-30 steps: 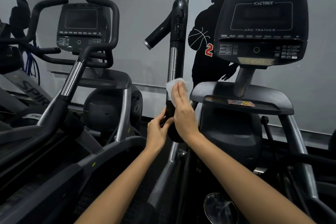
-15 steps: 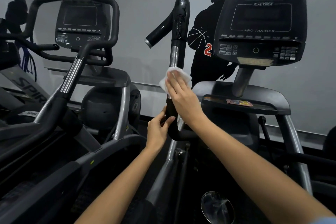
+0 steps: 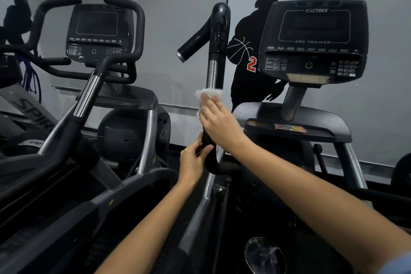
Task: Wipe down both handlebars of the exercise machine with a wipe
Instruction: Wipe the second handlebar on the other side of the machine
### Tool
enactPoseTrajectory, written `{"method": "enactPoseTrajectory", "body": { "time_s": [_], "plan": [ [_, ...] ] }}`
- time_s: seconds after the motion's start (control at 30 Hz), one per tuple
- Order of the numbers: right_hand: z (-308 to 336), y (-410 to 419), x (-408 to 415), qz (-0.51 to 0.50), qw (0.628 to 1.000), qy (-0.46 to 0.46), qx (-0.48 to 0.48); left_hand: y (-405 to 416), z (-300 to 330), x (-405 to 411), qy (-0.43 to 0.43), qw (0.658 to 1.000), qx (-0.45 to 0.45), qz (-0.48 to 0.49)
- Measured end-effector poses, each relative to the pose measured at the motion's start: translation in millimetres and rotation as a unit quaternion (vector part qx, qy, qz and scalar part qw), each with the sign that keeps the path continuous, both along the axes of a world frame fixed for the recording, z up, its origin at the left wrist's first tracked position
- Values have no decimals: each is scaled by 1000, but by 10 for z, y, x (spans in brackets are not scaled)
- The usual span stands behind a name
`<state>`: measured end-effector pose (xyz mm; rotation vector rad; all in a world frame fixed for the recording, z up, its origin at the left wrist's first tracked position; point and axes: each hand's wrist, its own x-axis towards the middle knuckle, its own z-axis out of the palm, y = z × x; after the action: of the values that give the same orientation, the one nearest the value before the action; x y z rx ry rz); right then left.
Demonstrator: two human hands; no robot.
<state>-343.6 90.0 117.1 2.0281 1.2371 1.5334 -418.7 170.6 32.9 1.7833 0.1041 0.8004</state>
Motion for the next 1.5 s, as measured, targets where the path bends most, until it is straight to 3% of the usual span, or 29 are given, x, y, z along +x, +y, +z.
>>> {"method": "enactPoseTrajectory", "body": {
  "time_s": [0.17, 0.37, 0.57, 0.73, 0.83, 0.93, 1.07, 1.13, 1.33, 1.5],
  "plan": [
    [-129, -63, -19, 10, 997, -10, -74, -5, 5, -2, -4, 1000, 14, 4],
    [414, 42, 101, -49, 997, -55, -38, 5, 17, -38, 1, 1000, -6, -23],
    [76, -32, 98, -14, 994, -19, -106, 4, 19, -25, 1, 1000, 1, -8],
    [566, 27, 138, -27, 997, -55, -36, -7, 16, -38, 4, 1000, -10, -19],
    [370, -23, 139, -6, 999, -39, -34, -13, 22, -35, 6, 1000, -9, -12],
    [63, -124, 100, 17, 999, 4, -46, -19, 33, -36, 0, 1000, -4, 0],
    [338, -66, 72, 44, 992, 83, 81, -16, 38, -50, 5, 1000, -13, -10],
    [442, -41, 67, 58, 982, 147, 99, -13, 29, -46, 0, 1000, -7, -13],
    [-17, -59, -32, 141, 955, 196, 170, -29, 63, -52, -19, 1000, -5, -4],
    [286, 78, -10, 166, 905, 291, 260, -52, 342, -17, -46, 999, -1, 6]
  ]
}}
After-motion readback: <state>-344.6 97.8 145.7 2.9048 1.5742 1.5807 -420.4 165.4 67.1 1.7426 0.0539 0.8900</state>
